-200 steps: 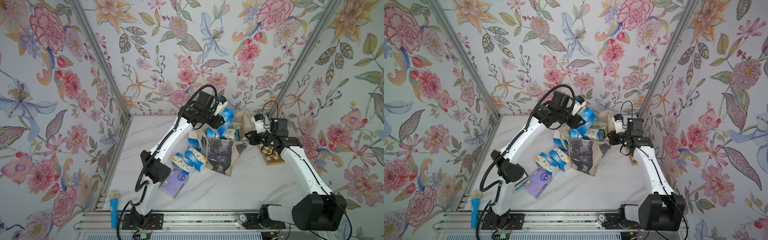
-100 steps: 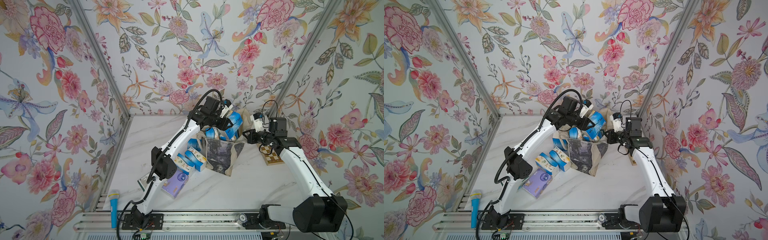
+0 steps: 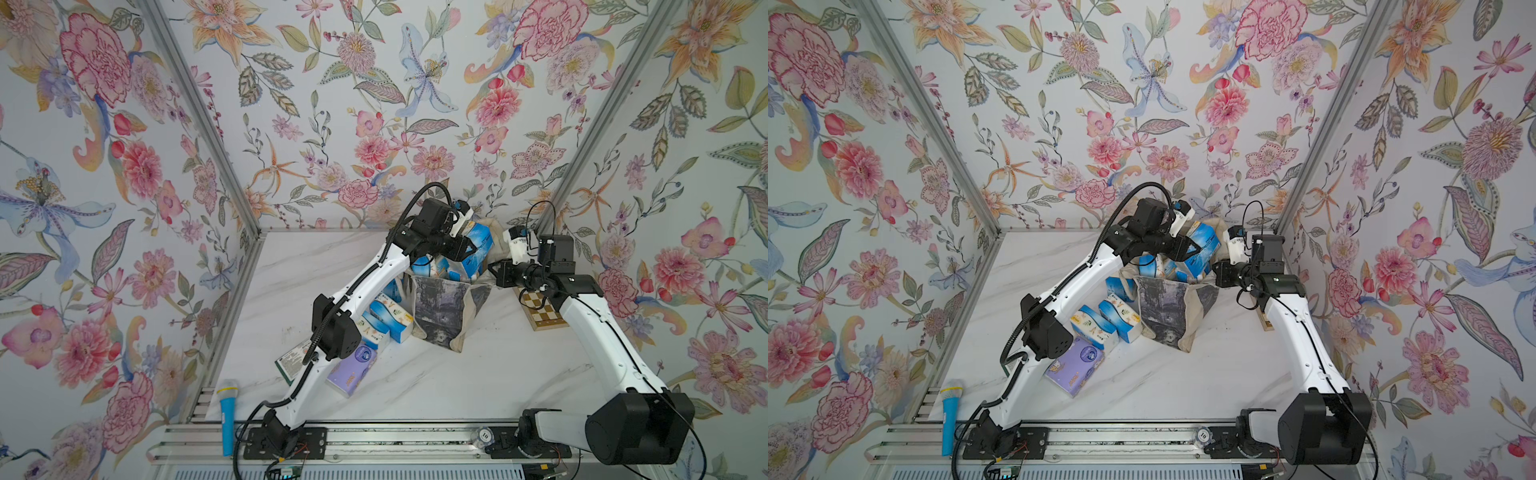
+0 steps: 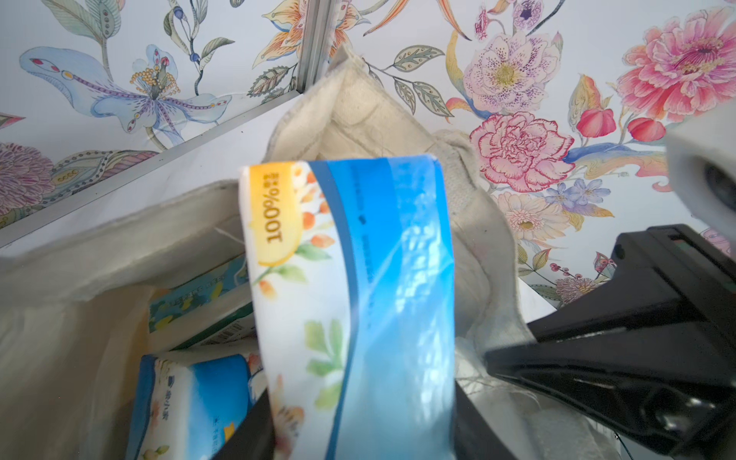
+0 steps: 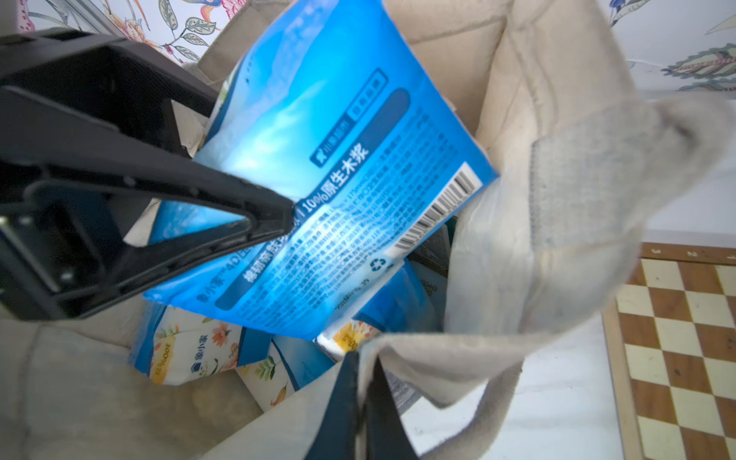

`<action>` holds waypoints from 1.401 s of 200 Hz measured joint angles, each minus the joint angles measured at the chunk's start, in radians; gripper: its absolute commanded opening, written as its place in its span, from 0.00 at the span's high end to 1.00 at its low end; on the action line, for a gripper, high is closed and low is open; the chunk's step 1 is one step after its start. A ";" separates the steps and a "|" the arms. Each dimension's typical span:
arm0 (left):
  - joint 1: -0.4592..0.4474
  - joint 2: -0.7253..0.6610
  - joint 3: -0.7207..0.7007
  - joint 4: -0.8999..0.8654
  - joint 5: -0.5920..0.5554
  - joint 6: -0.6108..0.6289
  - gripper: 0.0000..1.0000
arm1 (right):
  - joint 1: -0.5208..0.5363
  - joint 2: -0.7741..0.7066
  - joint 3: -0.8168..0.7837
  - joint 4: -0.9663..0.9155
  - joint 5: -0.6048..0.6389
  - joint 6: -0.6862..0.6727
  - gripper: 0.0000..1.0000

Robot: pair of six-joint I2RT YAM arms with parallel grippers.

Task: Put tissues into the canvas bag
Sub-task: Place the pack of facial tissues in the canvas bag.

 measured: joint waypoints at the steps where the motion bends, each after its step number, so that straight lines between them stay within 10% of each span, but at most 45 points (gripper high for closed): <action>1: -0.001 0.000 0.000 0.000 -0.002 -0.002 0.45 | 0.000 0.000 0.000 0.000 0.000 0.000 0.92; 81: -0.049 0.026 0.005 -0.058 -0.066 -0.004 0.01 | -0.028 -0.012 -0.009 0.010 0.020 0.039 0.92; 244: -0.042 -0.133 -0.067 -0.051 -0.322 0.032 0.01 | -0.116 -0.053 -0.047 0.063 0.018 0.138 0.93; 280: -0.027 -0.155 -0.075 -0.028 -0.380 0.039 0.23 | -0.116 -0.053 -0.051 0.068 0.018 0.138 0.92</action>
